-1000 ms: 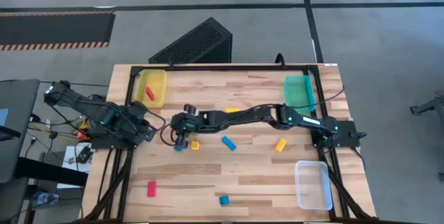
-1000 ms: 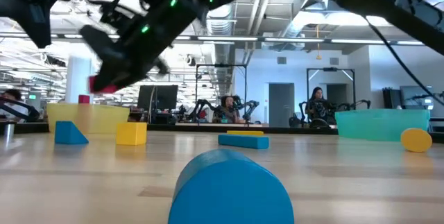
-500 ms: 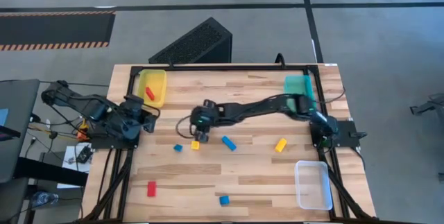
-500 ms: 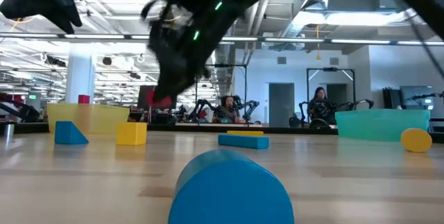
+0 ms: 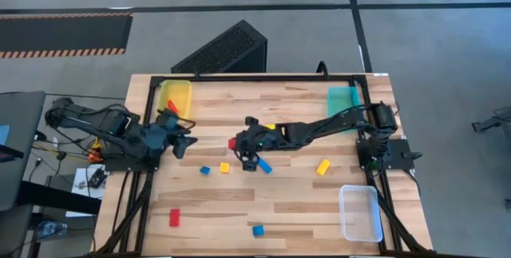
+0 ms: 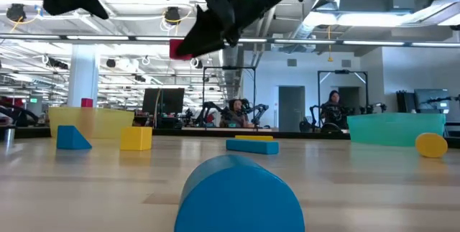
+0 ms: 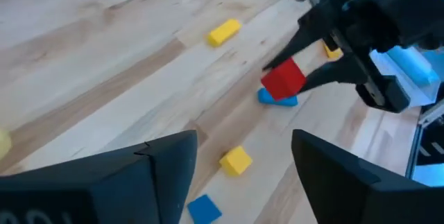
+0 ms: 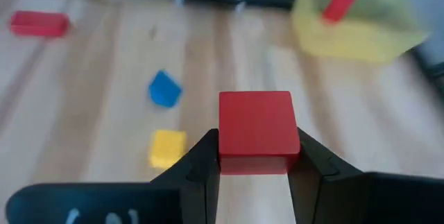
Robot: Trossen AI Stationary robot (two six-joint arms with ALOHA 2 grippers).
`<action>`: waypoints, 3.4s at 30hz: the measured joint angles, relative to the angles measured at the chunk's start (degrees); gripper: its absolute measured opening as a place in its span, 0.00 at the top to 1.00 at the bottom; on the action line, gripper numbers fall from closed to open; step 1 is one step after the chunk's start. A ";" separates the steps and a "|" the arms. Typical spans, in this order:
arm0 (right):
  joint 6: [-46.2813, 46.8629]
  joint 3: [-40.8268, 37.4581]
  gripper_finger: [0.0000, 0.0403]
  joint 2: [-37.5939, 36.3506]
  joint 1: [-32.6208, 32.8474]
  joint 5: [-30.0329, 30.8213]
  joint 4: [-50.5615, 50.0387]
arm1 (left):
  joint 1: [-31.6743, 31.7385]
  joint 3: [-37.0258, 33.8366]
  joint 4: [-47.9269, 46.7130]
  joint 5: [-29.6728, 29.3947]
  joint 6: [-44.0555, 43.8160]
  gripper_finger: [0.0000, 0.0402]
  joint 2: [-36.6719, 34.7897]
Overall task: Sort & place blocks by color
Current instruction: Put the top red block into the yellow bin
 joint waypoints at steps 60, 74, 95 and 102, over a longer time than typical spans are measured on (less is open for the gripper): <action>10.11 12.27 0.41 -0.18 -11.23 2.42 -2.58 | 59.00 -0.08 3.31 19.08 33.35 0.75 18.84; 10.51 12.35 0.46 3.41 -10.78 -0.03 -4.48 | 63.68 -1.18 -12.97 6.14 28.39 0.75 18.99; 9.80 12.32 0.46 3.48 -11.37 -0.09 -2.83 | 69.87 -7.27 4.47 4.53 29.66 0.73 19.00; 9.65 12.32 0.46 3.48 -14.74 -4.72 -1.07 | 72.72 -7.13 3.61 9.96 33.26 0.73 19.00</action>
